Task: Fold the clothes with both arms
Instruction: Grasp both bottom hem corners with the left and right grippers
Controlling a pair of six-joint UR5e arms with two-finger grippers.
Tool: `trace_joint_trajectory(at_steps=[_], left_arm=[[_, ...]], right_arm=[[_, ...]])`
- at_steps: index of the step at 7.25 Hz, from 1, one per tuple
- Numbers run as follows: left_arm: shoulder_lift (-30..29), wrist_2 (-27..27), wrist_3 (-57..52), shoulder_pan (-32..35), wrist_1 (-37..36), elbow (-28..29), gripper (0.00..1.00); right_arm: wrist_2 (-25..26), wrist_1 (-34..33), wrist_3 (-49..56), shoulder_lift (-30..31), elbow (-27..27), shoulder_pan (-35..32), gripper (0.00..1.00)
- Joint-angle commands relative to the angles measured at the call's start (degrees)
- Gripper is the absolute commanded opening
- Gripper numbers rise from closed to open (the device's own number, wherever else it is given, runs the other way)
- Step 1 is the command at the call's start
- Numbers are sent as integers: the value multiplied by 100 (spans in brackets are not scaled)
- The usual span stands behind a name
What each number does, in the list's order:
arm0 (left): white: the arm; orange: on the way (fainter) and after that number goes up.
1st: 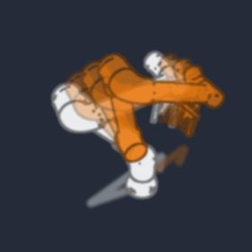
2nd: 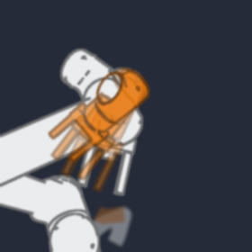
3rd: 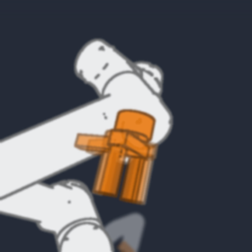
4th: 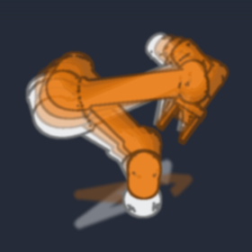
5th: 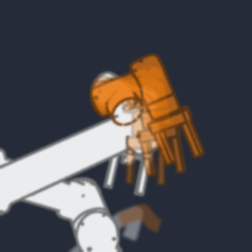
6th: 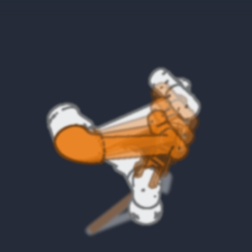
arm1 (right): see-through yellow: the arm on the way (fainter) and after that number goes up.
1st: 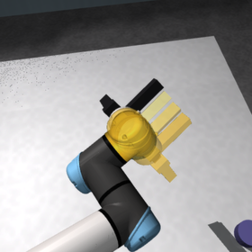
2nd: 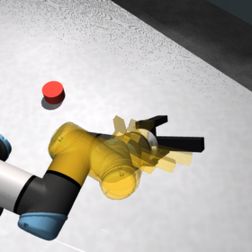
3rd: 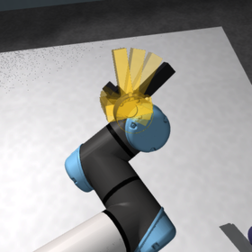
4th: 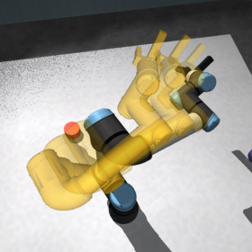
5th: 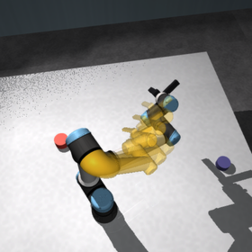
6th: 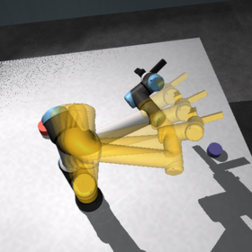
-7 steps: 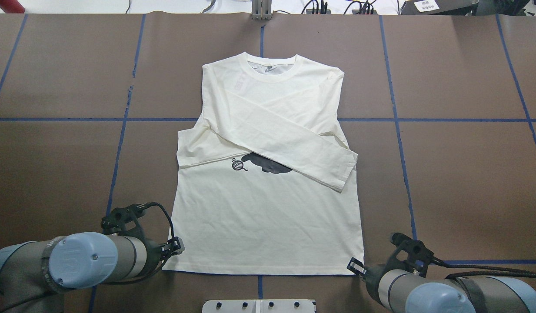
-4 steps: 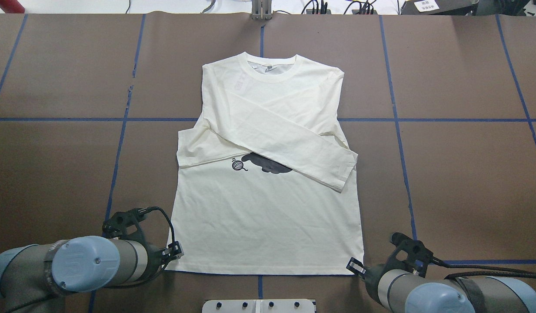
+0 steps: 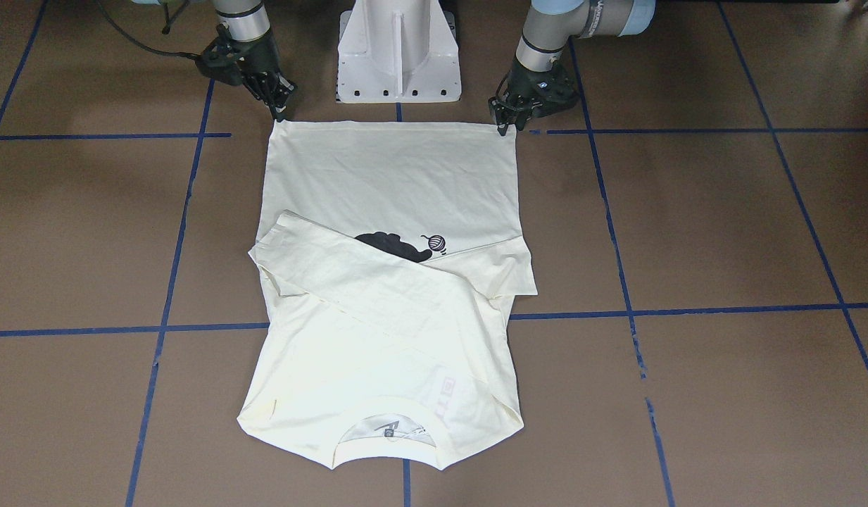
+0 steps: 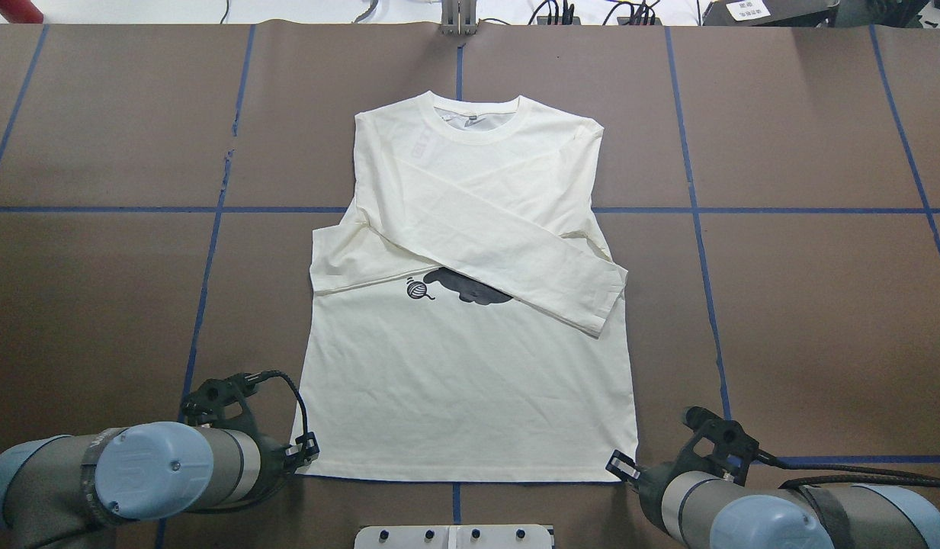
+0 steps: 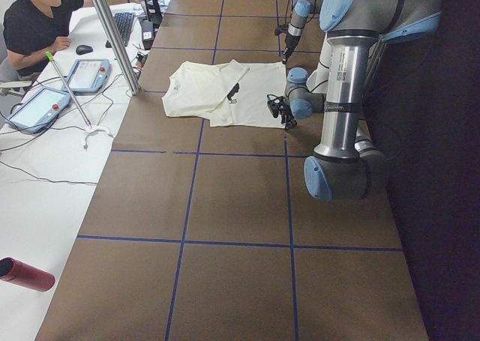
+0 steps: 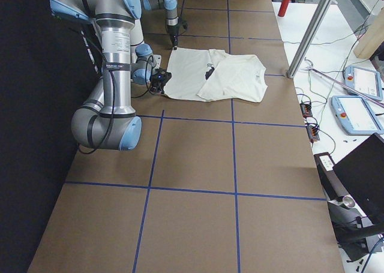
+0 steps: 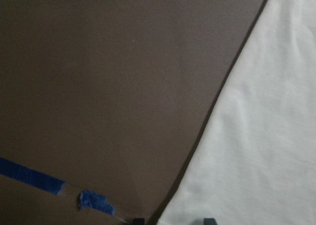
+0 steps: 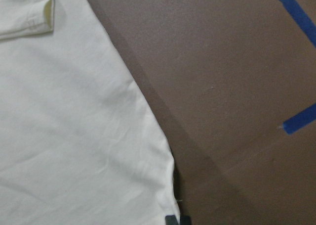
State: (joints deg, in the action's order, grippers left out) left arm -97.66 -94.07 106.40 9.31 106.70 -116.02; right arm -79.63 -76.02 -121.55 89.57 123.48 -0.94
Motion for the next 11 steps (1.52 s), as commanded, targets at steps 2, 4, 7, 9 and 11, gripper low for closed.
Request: trace_joint_trajectory(at_steps=[2, 4, 7, 9, 11], left_arm=[[63, 2, 3, -25, -9, -8, 19], [63, -15, 3, -25, -9, -69, 0], [98, -383, -58, -25, -9, -419, 0], [517, -637, -6, -130, -297, -1417, 0], [372, -727, -14, -131, -492, -1494, 0]], right_arm=[[0, 0, 0, -1, 1, -2, 0], [0, 0, 0, 26, 9, -20, 0], [0, 0, -9, 192, 262, 50, 0], [35, -9, -44, 770, 964, 384, 0], [44, -9, 139, 729, 1038, -112, 0]])
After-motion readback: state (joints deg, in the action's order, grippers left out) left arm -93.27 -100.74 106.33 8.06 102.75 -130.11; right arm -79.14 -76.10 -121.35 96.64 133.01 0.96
